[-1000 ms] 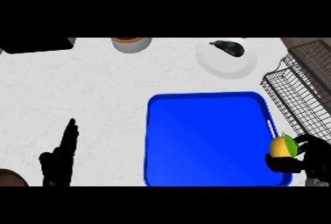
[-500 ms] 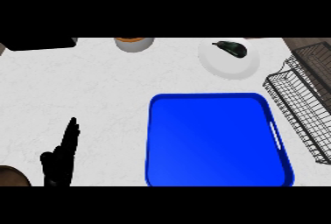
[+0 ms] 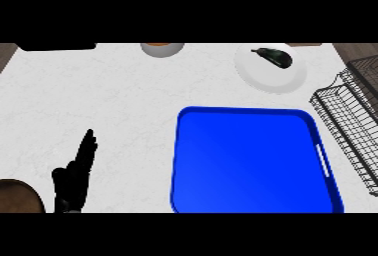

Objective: Pick the lemon from the tray and place it in the tiered basket

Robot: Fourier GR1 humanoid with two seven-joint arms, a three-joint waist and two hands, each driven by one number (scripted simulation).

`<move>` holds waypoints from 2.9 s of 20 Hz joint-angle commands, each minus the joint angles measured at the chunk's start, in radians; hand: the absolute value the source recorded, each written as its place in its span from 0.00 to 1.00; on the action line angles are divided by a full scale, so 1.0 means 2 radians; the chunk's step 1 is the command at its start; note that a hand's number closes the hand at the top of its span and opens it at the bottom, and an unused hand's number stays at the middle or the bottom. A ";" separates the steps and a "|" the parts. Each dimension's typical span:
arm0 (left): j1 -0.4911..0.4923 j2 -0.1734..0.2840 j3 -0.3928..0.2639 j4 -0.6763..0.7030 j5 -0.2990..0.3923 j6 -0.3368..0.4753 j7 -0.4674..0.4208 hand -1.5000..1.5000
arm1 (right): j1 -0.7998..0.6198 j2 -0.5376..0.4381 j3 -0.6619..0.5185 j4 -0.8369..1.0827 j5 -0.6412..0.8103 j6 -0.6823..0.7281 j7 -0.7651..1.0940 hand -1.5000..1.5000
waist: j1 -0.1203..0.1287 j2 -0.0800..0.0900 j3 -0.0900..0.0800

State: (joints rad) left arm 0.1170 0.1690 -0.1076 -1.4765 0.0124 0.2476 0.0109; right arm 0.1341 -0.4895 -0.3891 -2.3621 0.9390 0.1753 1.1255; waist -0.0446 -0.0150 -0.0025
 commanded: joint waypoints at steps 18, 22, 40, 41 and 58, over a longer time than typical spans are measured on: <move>-0.015 -0.008 -0.002 0.047 -0.007 -0.017 -0.001 0.50 | -0.254 -0.095 -0.125 0.168 -0.089 0.156 0.020 1.00 | 0.026 0.008 0.000; -0.039 -0.007 0.006 0.057 -0.003 -0.025 0.013 0.50 | -0.248 -0.076 -0.113 0.199 -0.071 0.137 -0.015 1.00 | 0.023 0.008 0.001; -0.006 -0.028 -0.008 0.026 -0.025 -0.007 0.012 0.50 | -0.281 0.033 -0.181 0.370 -0.089 -0.072 -0.124 0.00 | 0.023 0.008 0.002; -0.016 -0.015 0.002 0.015 -0.016 -0.020 0.025 0.50 | -0.287 0.038 -0.179 0.378 -0.093 -0.085 -0.127 0.00 | 0.025 0.008 0.002; -0.010 -0.015 0.019 0.031 -0.018 -0.015 0.013 0.50 | -0.226 0.001 -0.311 0.189 -0.080 -0.188 -0.080 0.00 | 0.002 0.003 0.000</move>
State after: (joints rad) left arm 0.0983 0.1204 -0.0979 -1.4578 -0.0347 0.2247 0.0115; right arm -0.3872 -0.4663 -0.9252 -1.8374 0.7624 -0.2331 0.8697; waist -0.0181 -0.0107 0.0041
